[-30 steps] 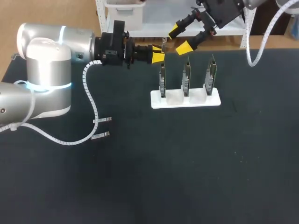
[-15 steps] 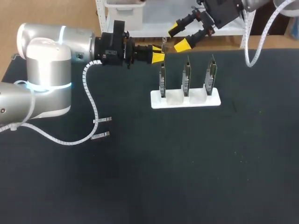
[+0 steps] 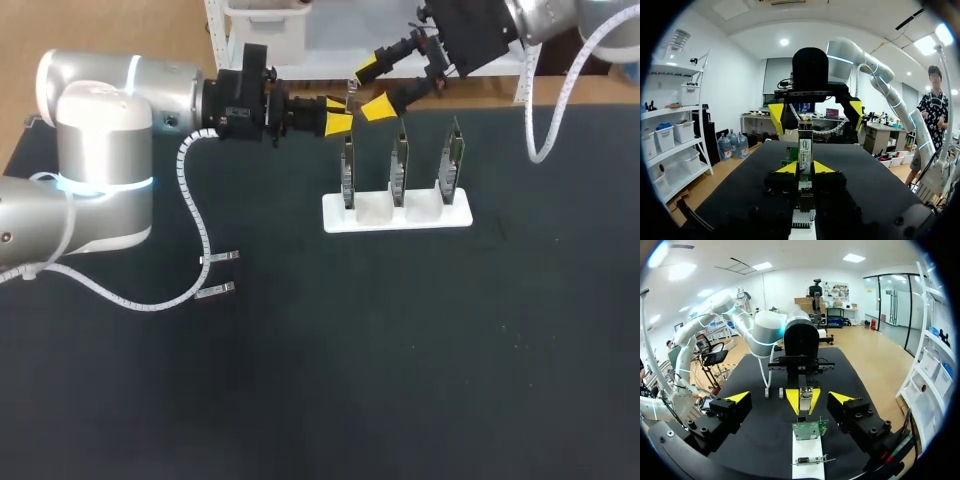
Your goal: Pick up the optical module with the left hand, and insert it into the network port with the right hand.
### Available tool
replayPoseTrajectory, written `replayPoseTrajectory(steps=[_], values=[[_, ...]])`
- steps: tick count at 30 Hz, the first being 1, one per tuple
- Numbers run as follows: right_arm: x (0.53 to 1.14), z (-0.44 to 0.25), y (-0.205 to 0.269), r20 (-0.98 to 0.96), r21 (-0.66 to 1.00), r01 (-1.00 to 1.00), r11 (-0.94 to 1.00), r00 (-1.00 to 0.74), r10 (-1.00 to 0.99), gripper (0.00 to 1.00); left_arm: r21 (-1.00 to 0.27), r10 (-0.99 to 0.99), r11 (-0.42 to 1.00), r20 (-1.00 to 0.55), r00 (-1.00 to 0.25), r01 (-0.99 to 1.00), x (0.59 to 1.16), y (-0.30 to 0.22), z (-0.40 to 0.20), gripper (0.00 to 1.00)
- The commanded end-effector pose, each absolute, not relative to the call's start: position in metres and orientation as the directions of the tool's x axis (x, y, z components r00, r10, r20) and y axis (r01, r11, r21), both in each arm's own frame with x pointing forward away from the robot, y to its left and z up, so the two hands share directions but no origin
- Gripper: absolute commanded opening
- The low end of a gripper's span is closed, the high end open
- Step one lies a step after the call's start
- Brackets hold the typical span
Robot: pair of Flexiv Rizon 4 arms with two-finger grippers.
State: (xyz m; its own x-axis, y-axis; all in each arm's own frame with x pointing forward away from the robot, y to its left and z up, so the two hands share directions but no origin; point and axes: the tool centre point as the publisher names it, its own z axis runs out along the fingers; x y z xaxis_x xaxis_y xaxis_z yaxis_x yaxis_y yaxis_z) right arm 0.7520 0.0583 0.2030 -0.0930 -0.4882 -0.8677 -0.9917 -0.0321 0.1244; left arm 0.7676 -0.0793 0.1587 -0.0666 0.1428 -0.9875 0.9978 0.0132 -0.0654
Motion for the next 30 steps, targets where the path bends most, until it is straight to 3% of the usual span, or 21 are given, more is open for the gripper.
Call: replayPoseTrajectory(steps=[1, 30], values=[[0.746, 0.202, 0.062, -0.867, 0.063, -0.995, 0.078, -0.093, -0.489, 1.0, -0.066, 0.144, 0.013, -0.987, -0.067, 0.998, 0.769, -0.08, 0.158, 0.0], [0.772, 0.203, 0.073, -0.849, 0.037, -0.999, 0.036, -0.05, -0.526, 1.0, -0.066, 0.144, 0.013, -0.987, -0.067, 0.998, 0.769, -0.08, 0.158, 0.0]])
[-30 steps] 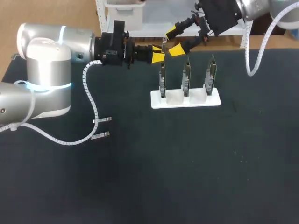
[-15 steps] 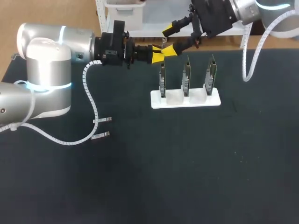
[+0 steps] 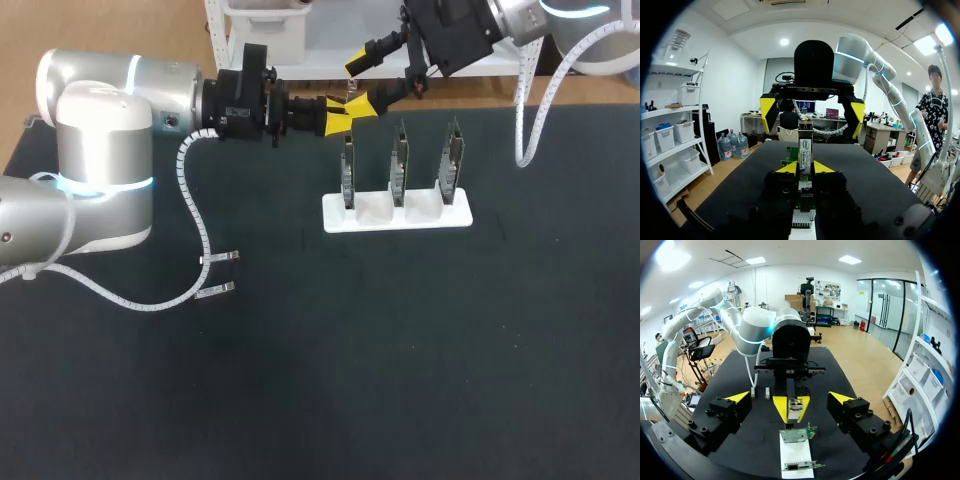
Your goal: Pick up the optical module with the left hand, and insert it into the network port with the right hand.
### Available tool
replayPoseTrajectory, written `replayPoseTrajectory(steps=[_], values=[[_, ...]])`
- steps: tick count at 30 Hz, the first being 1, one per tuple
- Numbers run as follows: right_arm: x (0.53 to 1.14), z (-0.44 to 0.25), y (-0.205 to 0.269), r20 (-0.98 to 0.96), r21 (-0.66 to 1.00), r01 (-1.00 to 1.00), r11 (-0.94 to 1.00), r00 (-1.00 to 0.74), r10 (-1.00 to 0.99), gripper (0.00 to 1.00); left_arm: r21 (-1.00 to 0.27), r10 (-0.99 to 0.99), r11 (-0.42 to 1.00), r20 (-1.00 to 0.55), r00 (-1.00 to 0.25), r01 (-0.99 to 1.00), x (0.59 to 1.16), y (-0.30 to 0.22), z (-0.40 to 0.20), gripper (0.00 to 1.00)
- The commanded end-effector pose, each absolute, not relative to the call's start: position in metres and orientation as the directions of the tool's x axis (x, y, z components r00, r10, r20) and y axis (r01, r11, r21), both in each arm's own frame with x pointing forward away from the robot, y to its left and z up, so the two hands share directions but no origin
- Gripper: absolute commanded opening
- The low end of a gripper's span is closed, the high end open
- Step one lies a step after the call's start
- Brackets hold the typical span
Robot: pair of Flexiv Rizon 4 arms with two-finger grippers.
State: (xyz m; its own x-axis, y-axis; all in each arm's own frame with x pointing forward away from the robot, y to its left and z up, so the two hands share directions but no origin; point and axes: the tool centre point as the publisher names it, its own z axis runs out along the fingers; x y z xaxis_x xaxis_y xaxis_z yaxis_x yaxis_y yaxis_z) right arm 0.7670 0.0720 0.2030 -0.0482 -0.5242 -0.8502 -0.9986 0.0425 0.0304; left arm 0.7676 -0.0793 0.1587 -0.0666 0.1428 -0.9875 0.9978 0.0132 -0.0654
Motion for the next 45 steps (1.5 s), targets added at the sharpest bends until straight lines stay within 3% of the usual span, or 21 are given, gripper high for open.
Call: replayPoseTrajectory(steps=[1, 19, 20, 22, 42, 43, 45], values=[[0.7725, 0.2032, 0.0733, -0.849, 0.039, -0.999, 0.035, -0.051, -0.527, 1.0, -0.066, 0.144, 0.013, -0.987, -0.067, 0.998, 0.7686, -0.0799, 0.1584, 0.0], [0.7748, 0.1987, 0.0737, -0.845, 0.049, -0.999, 0.023, -0.054, -0.532, 1.0, -0.066, 0.144, 0.013, -0.987, -0.067, 0.998, 0.7686, -0.0799, 0.1584, 0.0], [0.7749, 0.1986, 0.0736, -0.846, 0.05, -0.999, 0.023, -0.054, -0.531, 0.84, -0.066, 0.144, 0.013, -0.987, -0.067, 0.998, 0.7686, -0.0799, 0.1584, 0.0], [0.7746, 0.1979, 0.0733, -0.85, 0.045, -0.999, 0.017, -0.047, -0.524, 0.0, -0.066, 0.144, 0.013, -0.987, -0.067, 0.998, 0.7686, -0.0799, 0.1584, 0.0], [0.7693, 0.1984, 0.0672, -0.85, 0.046, -0.998, 0.033, -0.056, -0.523, 0.0, -0.066, 0.144, 0.013, -0.987, -0.067, 0.998, 0.7686, -0.0799, 0.1584, 0.0], [0.769, 0.1985, 0.0668, -0.85, 0.046, -0.998, 0.034, -0.057, -0.523, 0.0, -0.066, 0.144, 0.013, -0.987, -0.067, 0.998, 0.7686, -0.0799, 0.1584, 0.24], [0.7684, 0.1986, 0.0662, -0.851, 0.046, -0.998, 0.034, -0.057, -0.522, 0.0, -0.066, 0.144, 0.013, -0.987, -0.067, 0.998, 0.7686, -0.0799, 0.1584, 1.0]])
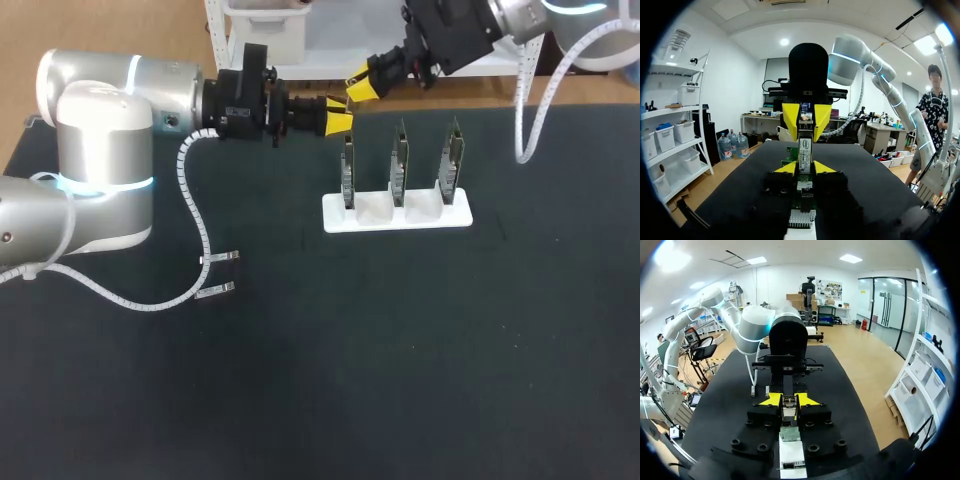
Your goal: Pick up the optical module with the left hand, and insert it into the network port with the right hand.
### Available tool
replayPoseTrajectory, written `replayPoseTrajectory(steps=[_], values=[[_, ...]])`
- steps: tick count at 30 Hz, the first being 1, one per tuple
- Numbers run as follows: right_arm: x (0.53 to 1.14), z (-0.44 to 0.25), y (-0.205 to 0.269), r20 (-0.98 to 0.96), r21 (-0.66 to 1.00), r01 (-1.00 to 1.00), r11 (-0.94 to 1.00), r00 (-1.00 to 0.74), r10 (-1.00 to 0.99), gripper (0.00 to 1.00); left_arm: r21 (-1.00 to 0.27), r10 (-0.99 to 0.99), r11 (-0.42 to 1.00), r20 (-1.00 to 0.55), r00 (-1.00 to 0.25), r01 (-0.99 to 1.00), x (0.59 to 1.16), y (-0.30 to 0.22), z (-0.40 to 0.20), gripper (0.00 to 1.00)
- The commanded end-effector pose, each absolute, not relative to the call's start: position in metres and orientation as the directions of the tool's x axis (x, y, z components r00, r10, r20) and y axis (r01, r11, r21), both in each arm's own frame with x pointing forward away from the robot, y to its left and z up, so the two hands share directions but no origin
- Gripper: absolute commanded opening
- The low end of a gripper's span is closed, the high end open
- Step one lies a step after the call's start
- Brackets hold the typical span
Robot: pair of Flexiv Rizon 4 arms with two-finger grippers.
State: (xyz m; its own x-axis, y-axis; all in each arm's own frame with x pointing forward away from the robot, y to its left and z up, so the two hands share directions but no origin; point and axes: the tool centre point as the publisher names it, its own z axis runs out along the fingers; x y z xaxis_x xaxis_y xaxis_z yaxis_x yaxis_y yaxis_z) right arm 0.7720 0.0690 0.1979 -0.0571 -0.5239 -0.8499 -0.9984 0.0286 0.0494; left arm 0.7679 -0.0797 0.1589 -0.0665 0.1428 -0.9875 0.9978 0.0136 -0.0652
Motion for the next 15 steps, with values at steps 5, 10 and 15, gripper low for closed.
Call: replayPoseTrajectory(steps=[5, 10, 15], values=[[0.7664, 0.2, 0.0642, -0.853, 0.045, -0.998, 0.039, -0.059, -0.518, 0.0, -0.066, 0.144, 0.013, -0.987, -0.067, 0.998, 0.7686, -0.0799, 0.1584, 1.0], [0.7637, 0.2006, 0.0614, -0.857, 0.046, -0.998, 0.041, -0.06, -0.512, 0.0, -0.066, 0.144, 0.013, -0.987, -0.067, 0.998, 0.7686, -0.0799, 0.1584, 1.0], [0.7608, 0.2007, 0.0579, -0.858, 0.048, -0.998, 0.041, -0.062, -0.51, 0.0, -0.054, 0.155, 0.012, -0.986, -0.055, 0.998, 0.767, -0.0777, 0.1609, 1.0]])
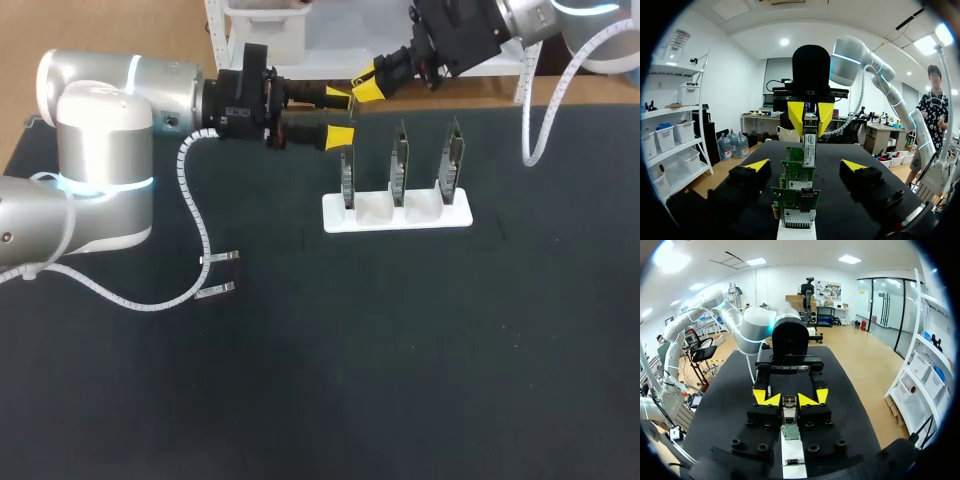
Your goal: Pick up the optical module with the left hand, and insert it into the network port with the right hand.
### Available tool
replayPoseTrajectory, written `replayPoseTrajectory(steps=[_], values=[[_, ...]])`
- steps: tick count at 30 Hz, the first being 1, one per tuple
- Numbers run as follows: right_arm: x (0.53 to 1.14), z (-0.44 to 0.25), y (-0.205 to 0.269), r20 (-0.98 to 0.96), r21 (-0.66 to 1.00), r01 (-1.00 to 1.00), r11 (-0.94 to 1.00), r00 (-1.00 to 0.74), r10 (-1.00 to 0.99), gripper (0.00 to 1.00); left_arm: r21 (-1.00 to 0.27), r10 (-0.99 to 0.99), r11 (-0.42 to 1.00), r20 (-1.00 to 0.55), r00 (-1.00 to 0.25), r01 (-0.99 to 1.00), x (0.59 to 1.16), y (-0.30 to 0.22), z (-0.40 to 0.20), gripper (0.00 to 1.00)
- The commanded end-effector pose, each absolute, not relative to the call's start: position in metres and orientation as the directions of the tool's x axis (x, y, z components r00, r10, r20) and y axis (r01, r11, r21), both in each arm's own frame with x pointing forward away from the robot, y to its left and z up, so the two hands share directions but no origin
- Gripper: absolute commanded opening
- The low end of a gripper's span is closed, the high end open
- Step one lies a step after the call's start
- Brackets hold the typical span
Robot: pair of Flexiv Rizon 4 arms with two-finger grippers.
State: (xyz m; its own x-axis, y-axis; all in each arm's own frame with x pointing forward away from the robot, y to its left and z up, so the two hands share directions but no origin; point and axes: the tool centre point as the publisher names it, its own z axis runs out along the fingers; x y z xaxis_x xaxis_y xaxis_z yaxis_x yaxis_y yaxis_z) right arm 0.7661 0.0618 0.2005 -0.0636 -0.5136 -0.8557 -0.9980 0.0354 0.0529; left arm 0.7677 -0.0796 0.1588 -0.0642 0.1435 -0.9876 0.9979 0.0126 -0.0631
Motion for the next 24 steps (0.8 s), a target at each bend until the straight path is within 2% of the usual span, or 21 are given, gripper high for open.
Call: replayPoseTrajectory(steps=[1, 15, 24], values=[[0.76, 0.201, 0.057, -0.859, 0.048, -0.998, 0.04, -0.062, -0.509, 0.0, -0.051, 0.169, 0.019, -0.984, -0.054, 0.999, 0.766, -0.077, 0.162, 1.0], [0.754, 0.199, 0.054, -0.856, 0.058, -0.998, 0.006, -0.053, -0.513, 0.0, 0.023, 0.442, 0.014, -0.897, 0.014, 1.0, 0.752, -0.07, 0.178, 1.0], [0.753, 0.2, 0.056, -0.853, 0.052, -0.999, -0.01, -0.039, -0.52, 0.0, 0.043, 0.489, 0.06, -0.872, 0.008, 0.997, 0.743, -0.063, 0.174, 1.0]])
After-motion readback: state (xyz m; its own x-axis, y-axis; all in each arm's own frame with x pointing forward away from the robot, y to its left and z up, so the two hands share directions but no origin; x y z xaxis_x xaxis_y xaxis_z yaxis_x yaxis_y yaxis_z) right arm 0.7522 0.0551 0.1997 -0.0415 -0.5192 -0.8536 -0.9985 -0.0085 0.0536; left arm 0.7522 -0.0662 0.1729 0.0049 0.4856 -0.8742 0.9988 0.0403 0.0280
